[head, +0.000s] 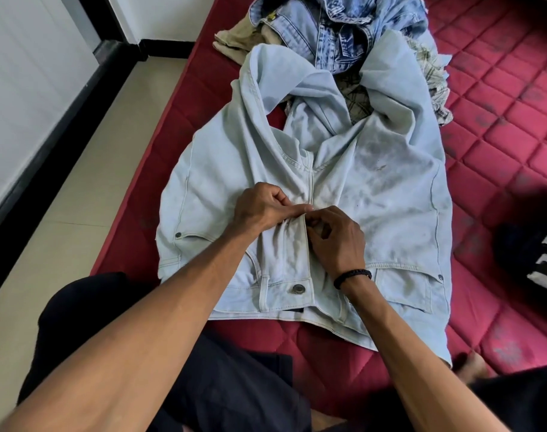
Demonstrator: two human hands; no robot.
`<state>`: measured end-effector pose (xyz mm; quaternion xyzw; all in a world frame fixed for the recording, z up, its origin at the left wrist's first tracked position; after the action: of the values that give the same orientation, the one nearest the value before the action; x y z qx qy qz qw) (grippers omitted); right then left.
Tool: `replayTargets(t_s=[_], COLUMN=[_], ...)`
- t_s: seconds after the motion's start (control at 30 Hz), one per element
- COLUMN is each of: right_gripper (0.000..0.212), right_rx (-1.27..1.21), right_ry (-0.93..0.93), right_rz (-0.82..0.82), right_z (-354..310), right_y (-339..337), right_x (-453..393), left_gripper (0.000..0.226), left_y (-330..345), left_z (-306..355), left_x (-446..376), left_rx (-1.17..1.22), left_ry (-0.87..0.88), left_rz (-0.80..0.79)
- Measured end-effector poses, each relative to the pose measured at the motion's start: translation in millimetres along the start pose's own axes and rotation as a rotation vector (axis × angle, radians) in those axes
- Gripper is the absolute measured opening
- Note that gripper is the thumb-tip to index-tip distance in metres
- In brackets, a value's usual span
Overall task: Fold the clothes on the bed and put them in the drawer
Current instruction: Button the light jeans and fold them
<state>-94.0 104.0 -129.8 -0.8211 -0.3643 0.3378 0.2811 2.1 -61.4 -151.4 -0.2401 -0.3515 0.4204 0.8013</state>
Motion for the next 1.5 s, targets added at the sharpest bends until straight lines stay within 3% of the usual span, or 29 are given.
replayTargets(t_s=[0.37, 0.5, 0.63, 0.77, 0.83, 0.97, 1.03, 1.1, 1.13, 1.17, 1.23, 1.3, 1.4, 1.43, 1.5], right_gripper=[0.006, 0.02, 0.012, 0.02, 0.003, 0.093, 0.115, 0.1, 0.087, 0.079, 0.084, 0.088, 0.057, 0.048, 0.039], right_rx=[0.053, -0.056, -0.102, -0.269, -0.32, -0.009, 0.266, 0.372, 0.388, 0.426, 0.549, 0.621, 0.589, 0.6, 0.633], right_ry=[-0.123, -0.243, -0.369, -0.263, -0.163, -0.312, -0.432, -0.49, -0.513, -0.519, -0.44, -0.372, -0.324, -0.302, -0.274], right_rz=[-0.082, -0.229, -0.449, -0.639, -0.657, -0.845, -0.897, -0.833, -0.768, -0.712, -0.695, -0.696, -0.692, -0.68, -0.62], right_z=[-6, -21, -41, -46, -44, -50, -41, -35, -36, -34, -28, -23, -27, -30, -40], right_y=[4, 11, 9, 5, 0, -16, -28, -43, -51, -57, -65, -70, -86, -99, -127], right_x=[-1, 13, 33, 47, 54, 97, 125, 140, 141, 140, 135, 131, 112, 98, 72], left_gripper=[0.06, 0.067, 0.068, 0.063, 0.061, 0.058, 0.083, 0.118, 0.125, 0.119, 0.095, 0.094, 0.113, 0.108, 0.077], left_y=[1, 6, 7, 3, 7, 13, 20, 25, 24, 18, -4, -21, -34, -42, -67], left_z=[6, 8, 17, 17, 19, 14, 6, -21, -39, -56, -71, -68, -63, -60, -51], left_x=[5, 3, 9, 11, 16, 54, 94, 140, 158, 168, 174, 171, 170, 168, 154], left_rx=[-0.056, -0.096, -0.149, -0.191, -0.212, -0.253, -0.378, -0.656, -0.793, -0.875, -0.937, -1.015, -1.083, -1.08, -0.994], left_ry=[0.027, 0.041, 0.066, 0.067, 0.1, 0.316, 0.484, 0.604, 0.642, 0.649, 0.599, 0.491, 0.392, 0.366, 0.317], left_rz=[0.105, 0.115, 0.115, 0.141, 0.145, 0.143, 0.055, -0.093, -0.158, -0.193, -0.135, -0.07, -0.069, -0.071, -0.052])
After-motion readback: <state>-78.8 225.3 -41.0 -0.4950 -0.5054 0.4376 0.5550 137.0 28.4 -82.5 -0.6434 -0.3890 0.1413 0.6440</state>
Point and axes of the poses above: each hand's wrist, its own x-axis away from the middle knuckle, its own y-axis out of the palm, z = x × y, the point moved 9 cm from there along -x, towards the middle knuckle, and after that the axes turned 13 degrees about -y, right-handed, at the moved point
